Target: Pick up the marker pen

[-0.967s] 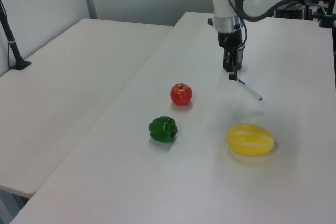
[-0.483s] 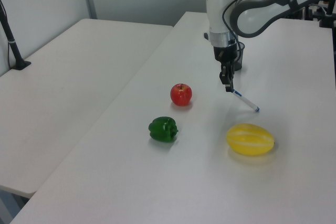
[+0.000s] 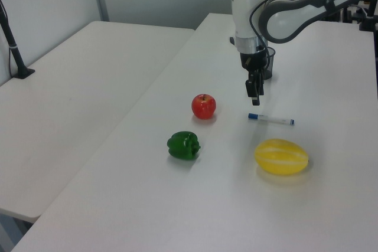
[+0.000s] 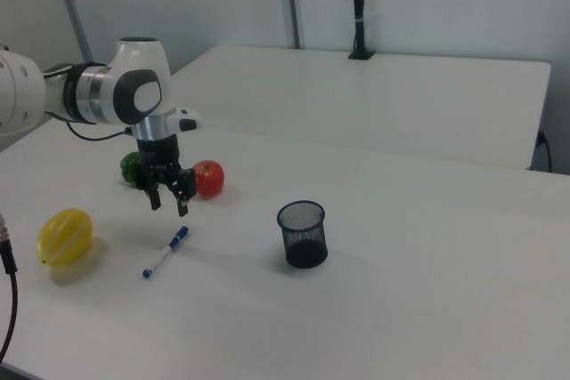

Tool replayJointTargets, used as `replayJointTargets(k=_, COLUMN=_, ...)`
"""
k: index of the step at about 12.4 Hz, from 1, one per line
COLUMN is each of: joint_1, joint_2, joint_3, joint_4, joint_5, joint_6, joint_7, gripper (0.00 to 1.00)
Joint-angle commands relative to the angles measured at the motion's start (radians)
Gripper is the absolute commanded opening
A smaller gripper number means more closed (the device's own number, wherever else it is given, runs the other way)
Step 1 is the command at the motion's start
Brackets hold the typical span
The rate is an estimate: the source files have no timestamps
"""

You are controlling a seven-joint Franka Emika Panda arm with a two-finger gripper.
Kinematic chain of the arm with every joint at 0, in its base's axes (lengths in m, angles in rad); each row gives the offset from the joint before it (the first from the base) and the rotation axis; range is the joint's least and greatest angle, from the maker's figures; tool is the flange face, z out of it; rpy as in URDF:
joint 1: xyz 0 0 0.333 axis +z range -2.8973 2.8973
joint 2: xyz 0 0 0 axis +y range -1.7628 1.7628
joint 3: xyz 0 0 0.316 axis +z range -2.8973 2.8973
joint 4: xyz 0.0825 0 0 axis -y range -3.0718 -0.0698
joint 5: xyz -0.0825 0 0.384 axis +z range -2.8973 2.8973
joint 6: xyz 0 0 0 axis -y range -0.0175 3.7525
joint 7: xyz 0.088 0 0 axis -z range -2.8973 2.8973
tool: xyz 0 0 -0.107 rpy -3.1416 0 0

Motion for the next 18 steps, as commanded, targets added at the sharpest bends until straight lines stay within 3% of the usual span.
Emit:
replayJointTargets(k=1, joint_1=0.010, joint_2=-0.010, joint_3=-0.004, joint_4=-0.002, joint_5=-0.029, joint_6=0.017, joint_7=0.031, gripper=1.00)
replayJointTargets(k=6, joint_1=0.004, joint_2=-0.084, joint_3=-0.006, joint_4=0.027, joint_5=-0.080, joint_6=-0.042, joint_7=0.037, gripper=1.00)
replayJointTargets(k=13, joint_1=-0.105, joint_2=-0.355, joint_3=-0.016, joint_4=0.025, joint_5=-0.072, joint_6=-0.291, joint_7=0.000, gripper=1.00)
replayJointTargets(k=18, joint_1=-0.130, joint_2=-0.387, joint_3=-0.020, joint_4=0.036, joint_5=-0.063, joint_6=-0.311, joint_7=0.005, gripper=1.00)
